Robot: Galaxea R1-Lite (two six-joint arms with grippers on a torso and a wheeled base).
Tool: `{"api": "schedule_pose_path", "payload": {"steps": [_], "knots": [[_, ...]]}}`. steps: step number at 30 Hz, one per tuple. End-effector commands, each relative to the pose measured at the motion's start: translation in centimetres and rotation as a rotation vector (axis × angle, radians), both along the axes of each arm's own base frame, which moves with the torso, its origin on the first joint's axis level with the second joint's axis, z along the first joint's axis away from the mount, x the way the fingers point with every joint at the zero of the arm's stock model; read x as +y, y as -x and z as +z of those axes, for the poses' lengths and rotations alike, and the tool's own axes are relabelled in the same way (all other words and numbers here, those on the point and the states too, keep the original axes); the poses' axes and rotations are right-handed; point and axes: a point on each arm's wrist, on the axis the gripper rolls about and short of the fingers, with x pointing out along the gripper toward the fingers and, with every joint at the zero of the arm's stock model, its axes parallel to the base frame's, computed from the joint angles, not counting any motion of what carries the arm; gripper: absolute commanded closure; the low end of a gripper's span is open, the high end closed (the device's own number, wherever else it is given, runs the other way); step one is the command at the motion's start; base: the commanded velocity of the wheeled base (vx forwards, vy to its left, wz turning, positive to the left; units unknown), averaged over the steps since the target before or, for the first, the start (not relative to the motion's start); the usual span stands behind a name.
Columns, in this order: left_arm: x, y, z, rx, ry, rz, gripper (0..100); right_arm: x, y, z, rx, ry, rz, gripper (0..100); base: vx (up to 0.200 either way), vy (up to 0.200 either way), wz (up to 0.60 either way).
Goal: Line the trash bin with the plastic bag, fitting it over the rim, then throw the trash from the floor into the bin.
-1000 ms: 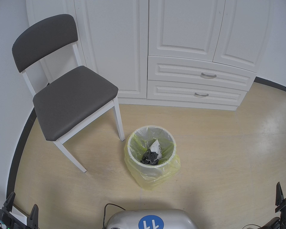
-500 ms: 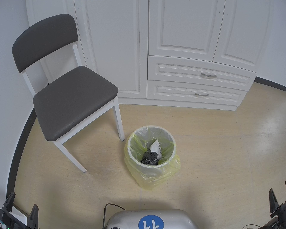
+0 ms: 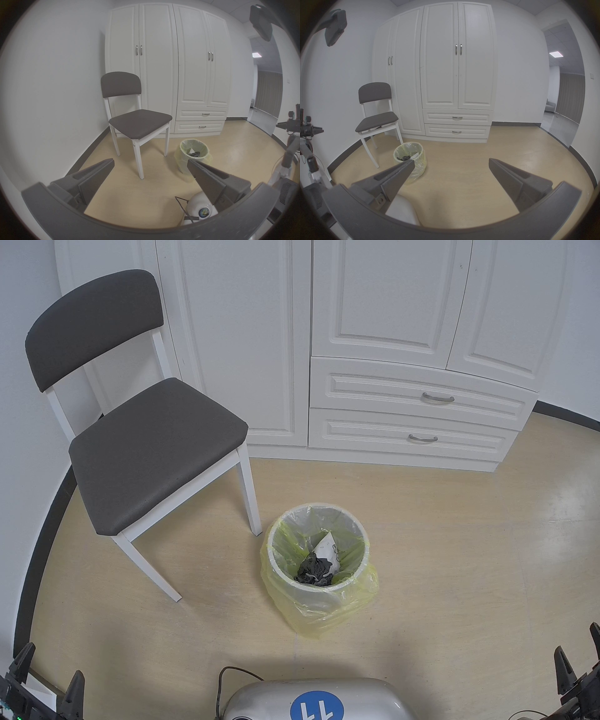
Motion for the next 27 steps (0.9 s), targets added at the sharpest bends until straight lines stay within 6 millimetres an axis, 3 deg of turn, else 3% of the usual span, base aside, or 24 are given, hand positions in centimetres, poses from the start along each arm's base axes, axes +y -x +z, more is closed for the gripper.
{"api": "schedule_pose_path", "payload": {"steps": [1, 27], "knots": [[0.01, -0.12, -0.23, 0.019, 0.051, 0.017, 0, -0.03, -0.01, -0.51, 0.000, -0.054, -0.006, 0, 0.000, 0.000, 0.00], [-0.02, 0.16, -0.35, -0.042, 0.029, 0.033, 0, -0.02, -0.02, -0.52, 0.003, -0.040, -0.010, 0, 0.000, 0.000, 0.00]]}}
